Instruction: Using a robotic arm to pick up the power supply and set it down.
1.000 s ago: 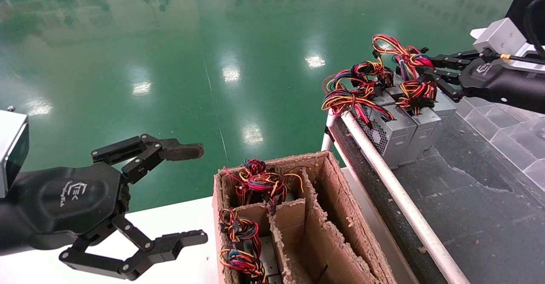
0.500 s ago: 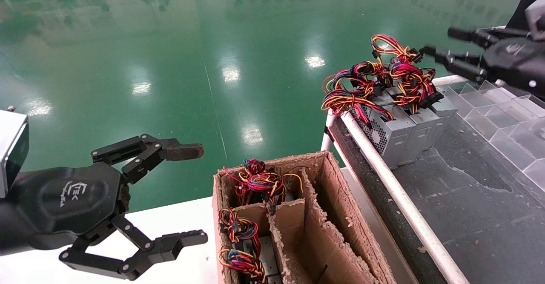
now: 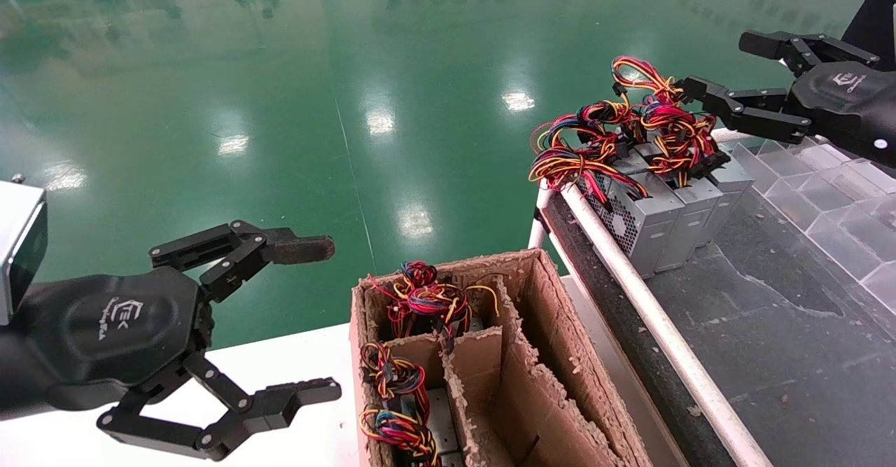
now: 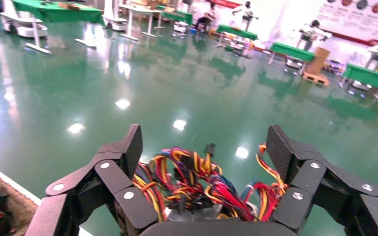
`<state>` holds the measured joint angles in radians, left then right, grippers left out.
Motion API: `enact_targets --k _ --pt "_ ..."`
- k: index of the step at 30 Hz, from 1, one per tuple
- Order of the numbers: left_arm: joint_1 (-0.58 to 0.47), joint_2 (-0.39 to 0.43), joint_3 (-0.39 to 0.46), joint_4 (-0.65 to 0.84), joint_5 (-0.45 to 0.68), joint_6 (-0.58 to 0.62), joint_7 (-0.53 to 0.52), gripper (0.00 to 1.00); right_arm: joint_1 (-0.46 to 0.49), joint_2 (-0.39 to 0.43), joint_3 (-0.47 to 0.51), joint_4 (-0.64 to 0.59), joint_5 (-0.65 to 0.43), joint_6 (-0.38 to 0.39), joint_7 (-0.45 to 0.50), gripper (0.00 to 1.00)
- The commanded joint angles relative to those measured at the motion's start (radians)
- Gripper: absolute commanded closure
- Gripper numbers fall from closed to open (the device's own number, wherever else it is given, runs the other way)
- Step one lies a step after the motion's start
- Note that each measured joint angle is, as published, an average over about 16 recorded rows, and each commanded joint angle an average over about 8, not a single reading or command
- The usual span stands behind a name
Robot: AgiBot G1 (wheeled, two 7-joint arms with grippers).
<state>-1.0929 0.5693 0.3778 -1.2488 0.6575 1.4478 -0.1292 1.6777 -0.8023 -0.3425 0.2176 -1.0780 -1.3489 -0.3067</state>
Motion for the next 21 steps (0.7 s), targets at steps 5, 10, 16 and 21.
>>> enact_targets --k 5,10,16,21 --pt "0.000 0.000 0.000 0.000 0.000 0.000 0.000 0.00 -0.076 0.024 0.008 0.134 0.043 -0.018 0.062 0.00" --pt "0.000 0.000 0.000 0.000 0.000 0.000 0.000 0.00 -0.140 0.044 0.015 0.247 0.080 -0.034 0.114 0.00" --pt "0.000 0.000 0.000 0.000 0.000 0.000 0.000 0.00 -0.216 0.068 0.023 0.382 0.124 -0.053 0.177 0.00" --pt "0.000 0.000 0.000 0.000 0.000 0.000 0.000 0.00 -0.260 0.082 0.027 0.459 0.149 -0.063 0.213 0.00"
